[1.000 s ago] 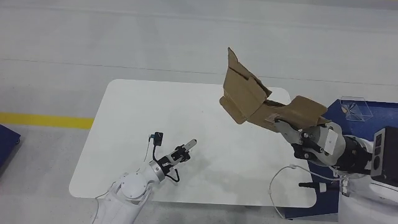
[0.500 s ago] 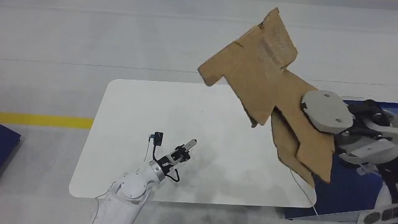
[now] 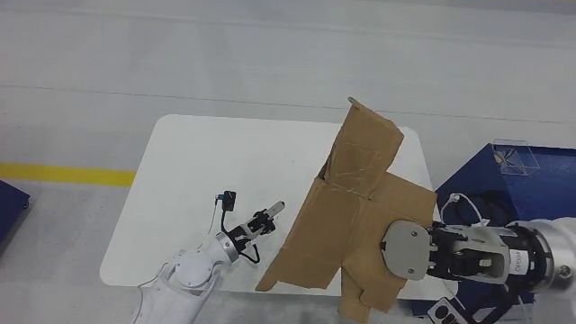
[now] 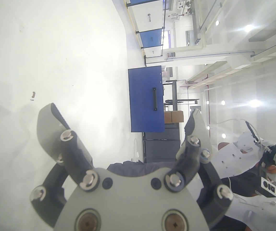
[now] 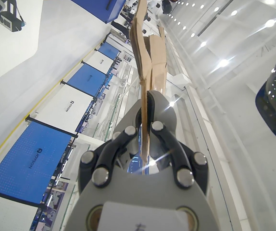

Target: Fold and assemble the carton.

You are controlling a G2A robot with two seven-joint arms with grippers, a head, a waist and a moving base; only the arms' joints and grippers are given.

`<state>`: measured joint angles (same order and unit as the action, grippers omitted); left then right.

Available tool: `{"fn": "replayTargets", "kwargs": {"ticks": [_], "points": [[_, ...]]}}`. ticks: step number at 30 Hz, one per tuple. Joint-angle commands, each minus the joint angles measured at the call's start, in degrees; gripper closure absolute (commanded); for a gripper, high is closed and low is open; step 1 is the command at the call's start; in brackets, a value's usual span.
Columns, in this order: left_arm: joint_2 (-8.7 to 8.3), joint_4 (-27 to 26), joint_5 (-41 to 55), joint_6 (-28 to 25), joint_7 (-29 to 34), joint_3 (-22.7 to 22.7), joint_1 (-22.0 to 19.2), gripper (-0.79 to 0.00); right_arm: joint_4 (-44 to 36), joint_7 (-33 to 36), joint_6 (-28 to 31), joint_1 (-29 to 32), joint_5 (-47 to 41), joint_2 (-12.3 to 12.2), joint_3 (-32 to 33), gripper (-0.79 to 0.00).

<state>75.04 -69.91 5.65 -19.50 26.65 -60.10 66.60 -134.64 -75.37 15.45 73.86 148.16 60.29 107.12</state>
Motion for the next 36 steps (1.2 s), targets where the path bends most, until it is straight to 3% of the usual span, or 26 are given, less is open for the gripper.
{"fn": "replayTargets", "kwargs": {"ticks": [1,4,6,11,15,19,23,24,36], "points": [[0.0,0.0,0.0,0.0,0.0,0.0,0.0,-0.785,0.0,4.61,6.74,0.53,-7.76,0.1,-0.21,0.0],[0.0,0.0,0.0,0.0,0.0,0.0,0.0,-0.785,0.0,12.14,16.49,0.54,-21.07,0.38,-0.01,0.0],[0.0,0.0,0.0,0.0,0.0,0.0,0.0,-0.785,2.33,19.68,26.89,1.24,-38.16,0.79,-0.5,0.0],[0.0,0.0,0.0,0.0,0.0,0.0,0.0,-0.785,10.01,34.28,42.54,1.13,-68.84,0.93,-5.17,0.0],[0.0,0.0,0.0,0.0,0.0,0.0,0.0,-0.785,13.19,53.11,42.55,4.7,-98.39,-0.53,-18.53,0.0],[0.0,0.0,0.0,0.0,0.0,0.0,0.0,-0.785,15.16,69.68,42.47,6.15,-121.01,-2.34,-26.81,0.0],[0.0,0.0,0.0,0.0,0.0,0.0,0.0,-0.785,15.86,85.23,37.66,7.04,-143.65,-4.03,-33.01,0.0],[0.0,0.0,0.0,0.0,0.0,0.0,0.0,-0.785,15.47,87.61,36.49,6.8,-146.77,-4.3,-33.32,0.0],[0.0,0.0,0.0,0.0,0.0,0.0,0.0,-0.785,15.18,86.93,35.77,7.34,-148.64,-4.23,-33.97,0.0]]}}
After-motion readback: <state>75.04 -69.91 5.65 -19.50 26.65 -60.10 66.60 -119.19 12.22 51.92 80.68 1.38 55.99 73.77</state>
